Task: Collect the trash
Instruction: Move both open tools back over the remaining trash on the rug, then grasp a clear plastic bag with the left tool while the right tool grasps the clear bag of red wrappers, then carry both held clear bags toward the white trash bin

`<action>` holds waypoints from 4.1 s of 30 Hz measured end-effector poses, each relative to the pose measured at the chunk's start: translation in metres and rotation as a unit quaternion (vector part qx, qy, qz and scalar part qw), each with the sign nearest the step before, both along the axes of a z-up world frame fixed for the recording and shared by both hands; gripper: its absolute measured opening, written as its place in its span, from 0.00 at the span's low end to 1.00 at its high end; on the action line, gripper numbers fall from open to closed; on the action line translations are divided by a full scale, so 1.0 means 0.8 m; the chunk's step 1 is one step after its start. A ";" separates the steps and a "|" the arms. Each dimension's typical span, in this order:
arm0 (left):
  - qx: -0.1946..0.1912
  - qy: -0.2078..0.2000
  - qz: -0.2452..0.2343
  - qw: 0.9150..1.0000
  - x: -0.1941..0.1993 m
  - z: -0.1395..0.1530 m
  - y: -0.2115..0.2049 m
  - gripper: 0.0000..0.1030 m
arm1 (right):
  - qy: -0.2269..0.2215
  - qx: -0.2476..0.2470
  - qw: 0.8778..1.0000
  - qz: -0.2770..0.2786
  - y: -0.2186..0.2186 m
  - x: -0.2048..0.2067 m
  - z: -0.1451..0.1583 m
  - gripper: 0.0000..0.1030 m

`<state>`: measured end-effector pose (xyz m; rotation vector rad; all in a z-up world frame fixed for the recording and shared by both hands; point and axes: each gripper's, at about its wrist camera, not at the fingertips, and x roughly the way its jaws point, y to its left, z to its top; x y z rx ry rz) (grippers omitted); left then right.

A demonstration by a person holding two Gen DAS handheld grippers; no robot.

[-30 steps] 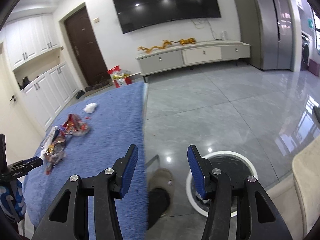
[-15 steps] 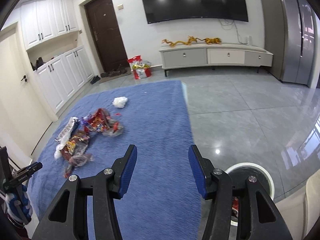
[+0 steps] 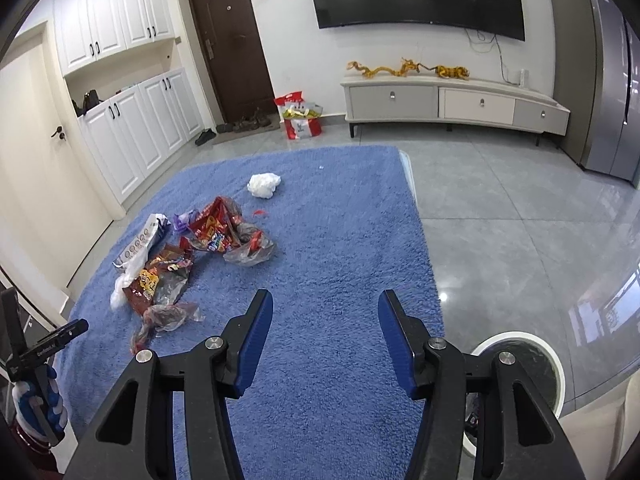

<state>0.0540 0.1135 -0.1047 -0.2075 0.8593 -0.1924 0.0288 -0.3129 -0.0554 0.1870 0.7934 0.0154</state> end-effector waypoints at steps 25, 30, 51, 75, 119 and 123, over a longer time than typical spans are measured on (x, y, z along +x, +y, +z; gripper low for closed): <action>-0.069 0.049 -0.031 0.996 0.122 -0.014 -0.048 0.46 | 0.030 0.021 0.987 0.155 0.083 0.200 -0.073 0.47; -0.062 0.051 -0.039 0.996 0.127 -0.020 -0.057 0.44 | 0.051 0.011 0.985 0.166 0.092 0.221 -0.096 0.42; -0.066 0.016 -0.044 0.997 0.077 0.012 -0.056 0.27 | 0.029 0.021 0.994 0.105 0.052 0.133 -0.070 0.15; -0.059 -0.037 -0.030 0.997 -0.030 0.078 -0.027 0.27 | -0.063 0.021 0.998 0.019 -0.015 -0.059 0.025 0.15; 0.064 0.071 -0.436 0.895 -0.020 0.014 -0.673 0.27 | 0.019 0.130 0.961 -0.243 -0.298 -0.184 -0.188 0.17; 0.069 0.078 -0.439 0.893 -0.017 -0.004 -0.709 0.28 | 0.035 0.124 0.960 -0.249 -0.312 -0.170 -0.203 0.17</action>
